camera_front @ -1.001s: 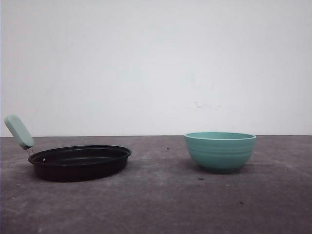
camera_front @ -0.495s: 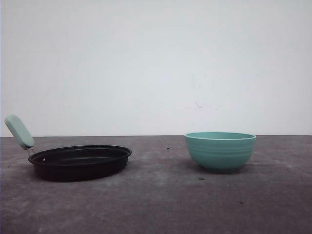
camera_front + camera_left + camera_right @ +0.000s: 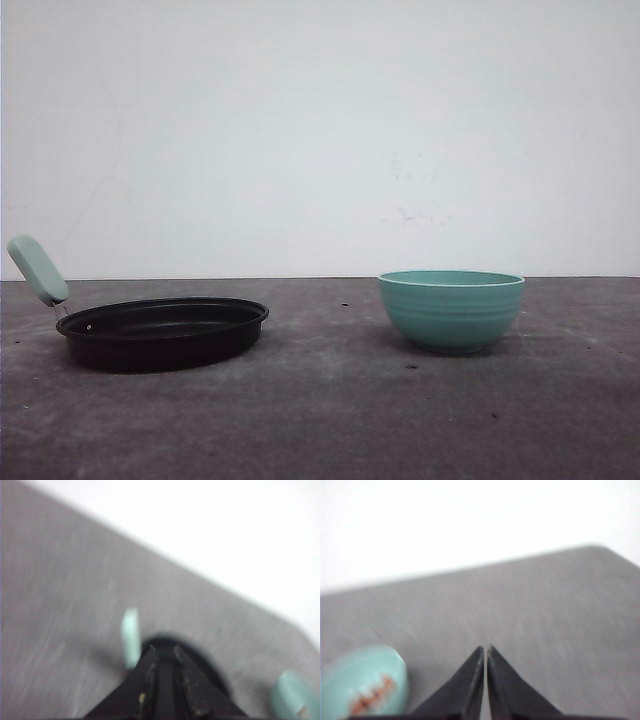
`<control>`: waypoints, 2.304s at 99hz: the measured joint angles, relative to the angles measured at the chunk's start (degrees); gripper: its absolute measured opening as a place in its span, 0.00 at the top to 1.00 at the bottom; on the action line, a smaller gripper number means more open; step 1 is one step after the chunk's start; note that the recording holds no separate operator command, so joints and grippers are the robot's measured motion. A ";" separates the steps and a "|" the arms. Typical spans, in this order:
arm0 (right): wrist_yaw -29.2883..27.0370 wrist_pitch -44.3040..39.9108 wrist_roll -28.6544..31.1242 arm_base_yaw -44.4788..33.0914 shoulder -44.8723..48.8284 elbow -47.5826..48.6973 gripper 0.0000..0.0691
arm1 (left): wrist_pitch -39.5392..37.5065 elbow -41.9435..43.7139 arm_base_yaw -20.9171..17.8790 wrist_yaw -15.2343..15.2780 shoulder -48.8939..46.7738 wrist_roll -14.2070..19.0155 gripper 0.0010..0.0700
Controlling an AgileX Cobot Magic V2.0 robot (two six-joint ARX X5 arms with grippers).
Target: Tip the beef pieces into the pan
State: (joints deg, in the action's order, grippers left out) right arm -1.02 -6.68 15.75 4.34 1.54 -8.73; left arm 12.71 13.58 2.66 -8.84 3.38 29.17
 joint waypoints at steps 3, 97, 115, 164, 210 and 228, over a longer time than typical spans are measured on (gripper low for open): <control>0.28 -0.61 0.63 0.00 0.66 -2.12 0.99 | 0.55 2.36 0.00 0.11 1.33 0.15 0.98; 15.52 -30.36 -7.93 0.72 48.28 -64.08 0.20 | 22.67 58.71 0.00 -7.80 48.37 -10.54 0.30; 15.87 -31.87 -7.67 0.72 50.14 -64.26 0.10 | 26.51 58.71 0.00 -7.85 48.37 -10.27 0.10; 18.99 -46.05 -4.81 0.70 59.10 -64.30 0.09 | 19.58 41.53 0.24 -9.09 56.00 -2.29 0.09; 19.02 -48.22 -5.40 0.70 56.94 -64.30 0.09 | -1.60 26.51 0.24 -7.96 71.80 9.40 0.10; 18.99 -49.70 -5.44 0.70 55.89 -64.30 0.09 | -5.29 26.51 0.26 -9.01 78.79 11.61 0.10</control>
State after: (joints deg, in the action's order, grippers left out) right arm 17.98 -56.38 10.31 5.04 57.43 -73.03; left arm 7.42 40.10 2.92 -17.85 82.17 40.77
